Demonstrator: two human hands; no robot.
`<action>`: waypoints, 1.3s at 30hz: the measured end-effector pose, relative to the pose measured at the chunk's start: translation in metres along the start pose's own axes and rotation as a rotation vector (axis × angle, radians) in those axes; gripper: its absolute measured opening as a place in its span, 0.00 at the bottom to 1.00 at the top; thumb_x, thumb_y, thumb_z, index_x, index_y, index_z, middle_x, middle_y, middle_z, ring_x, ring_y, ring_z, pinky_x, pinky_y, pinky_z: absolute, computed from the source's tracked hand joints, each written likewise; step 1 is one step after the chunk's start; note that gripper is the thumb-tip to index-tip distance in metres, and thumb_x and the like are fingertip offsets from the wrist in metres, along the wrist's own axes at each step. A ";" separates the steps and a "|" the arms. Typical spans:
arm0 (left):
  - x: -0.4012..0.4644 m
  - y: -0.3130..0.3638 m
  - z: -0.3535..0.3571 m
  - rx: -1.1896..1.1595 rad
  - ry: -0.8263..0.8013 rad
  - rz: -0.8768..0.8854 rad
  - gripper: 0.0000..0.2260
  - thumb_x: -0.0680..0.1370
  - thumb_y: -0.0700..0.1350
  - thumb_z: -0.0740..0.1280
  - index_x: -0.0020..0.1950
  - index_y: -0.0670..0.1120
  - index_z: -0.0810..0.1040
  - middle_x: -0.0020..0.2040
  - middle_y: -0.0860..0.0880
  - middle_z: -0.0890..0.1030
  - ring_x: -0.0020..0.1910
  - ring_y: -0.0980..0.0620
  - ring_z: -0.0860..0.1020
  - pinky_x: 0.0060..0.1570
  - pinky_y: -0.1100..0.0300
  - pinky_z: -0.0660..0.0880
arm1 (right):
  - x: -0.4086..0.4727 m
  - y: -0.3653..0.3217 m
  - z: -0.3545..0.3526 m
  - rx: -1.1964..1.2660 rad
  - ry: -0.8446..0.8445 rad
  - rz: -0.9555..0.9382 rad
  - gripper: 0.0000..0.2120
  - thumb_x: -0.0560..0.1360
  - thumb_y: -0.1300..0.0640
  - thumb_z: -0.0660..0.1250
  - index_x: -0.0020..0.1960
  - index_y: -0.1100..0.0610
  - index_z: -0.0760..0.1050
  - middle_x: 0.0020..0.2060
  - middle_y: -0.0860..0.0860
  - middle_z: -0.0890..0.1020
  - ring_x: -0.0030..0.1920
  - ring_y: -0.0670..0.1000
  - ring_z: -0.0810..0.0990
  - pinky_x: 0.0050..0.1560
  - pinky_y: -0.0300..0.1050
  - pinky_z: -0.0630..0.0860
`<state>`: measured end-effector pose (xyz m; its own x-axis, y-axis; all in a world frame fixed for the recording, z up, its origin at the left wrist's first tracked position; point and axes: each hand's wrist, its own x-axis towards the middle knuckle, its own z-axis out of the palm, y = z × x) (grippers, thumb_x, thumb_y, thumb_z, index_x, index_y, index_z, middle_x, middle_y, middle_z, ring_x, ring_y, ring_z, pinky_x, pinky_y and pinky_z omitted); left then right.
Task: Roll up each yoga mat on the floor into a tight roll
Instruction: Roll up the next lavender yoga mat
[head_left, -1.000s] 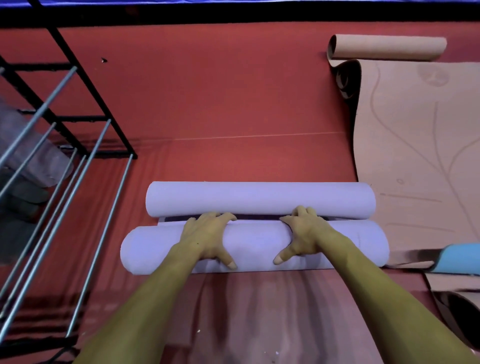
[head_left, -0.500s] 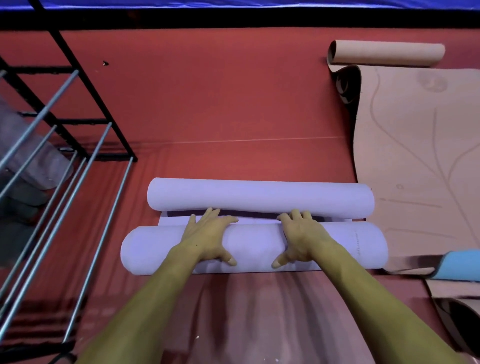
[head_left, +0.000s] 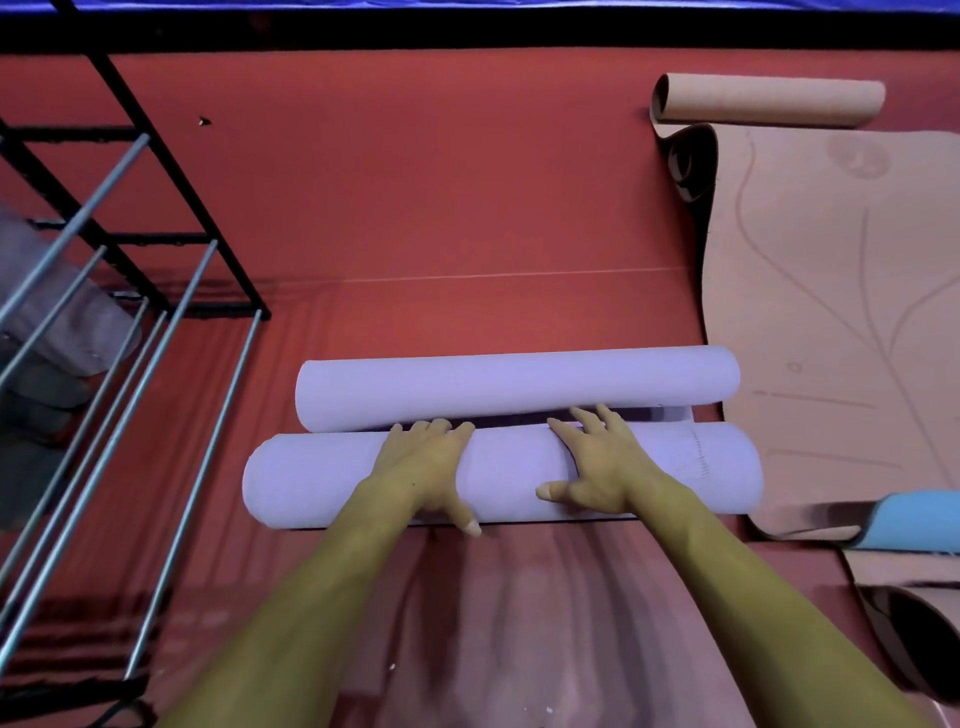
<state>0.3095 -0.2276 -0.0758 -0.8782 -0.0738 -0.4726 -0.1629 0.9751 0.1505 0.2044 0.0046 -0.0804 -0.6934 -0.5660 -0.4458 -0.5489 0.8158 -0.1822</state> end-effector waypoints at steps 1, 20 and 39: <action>0.001 0.004 0.004 0.026 0.023 -0.019 0.55 0.55 0.70 0.80 0.77 0.54 0.63 0.70 0.52 0.71 0.70 0.46 0.70 0.72 0.43 0.64 | 0.001 0.000 0.002 0.003 0.001 0.000 0.57 0.63 0.21 0.56 0.85 0.48 0.52 0.84 0.55 0.52 0.82 0.63 0.46 0.82 0.59 0.45; -0.010 -0.010 -0.004 -0.193 -0.073 -0.022 0.39 0.56 0.72 0.78 0.64 0.63 0.75 0.55 0.62 0.81 0.58 0.51 0.79 0.52 0.50 0.75 | -0.002 -0.002 0.007 -0.023 -0.005 -0.135 0.56 0.53 0.26 0.79 0.76 0.43 0.65 0.67 0.46 0.73 0.66 0.54 0.71 0.72 0.52 0.65; -0.011 0.006 -0.019 -0.202 0.157 -0.097 0.37 0.65 0.57 0.83 0.73 0.60 0.76 0.82 0.56 0.62 0.78 0.50 0.67 0.64 0.50 0.70 | 0.000 -0.002 0.004 -0.027 0.036 -0.053 0.56 0.61 0.24 0.73 0.82 0.42 0.56 0.74 0.53 0.60 0.72 0.59 0.58 0.79 0.63 0.50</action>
<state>0.3096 -0.2254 -0.0528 -0.9105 -0.2122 -0.3549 -0.3225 0.9017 0.2882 0.2077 0.0031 -0.0835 -0.6793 -0.6124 -0.4043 -0.5970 0.7816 -0.1809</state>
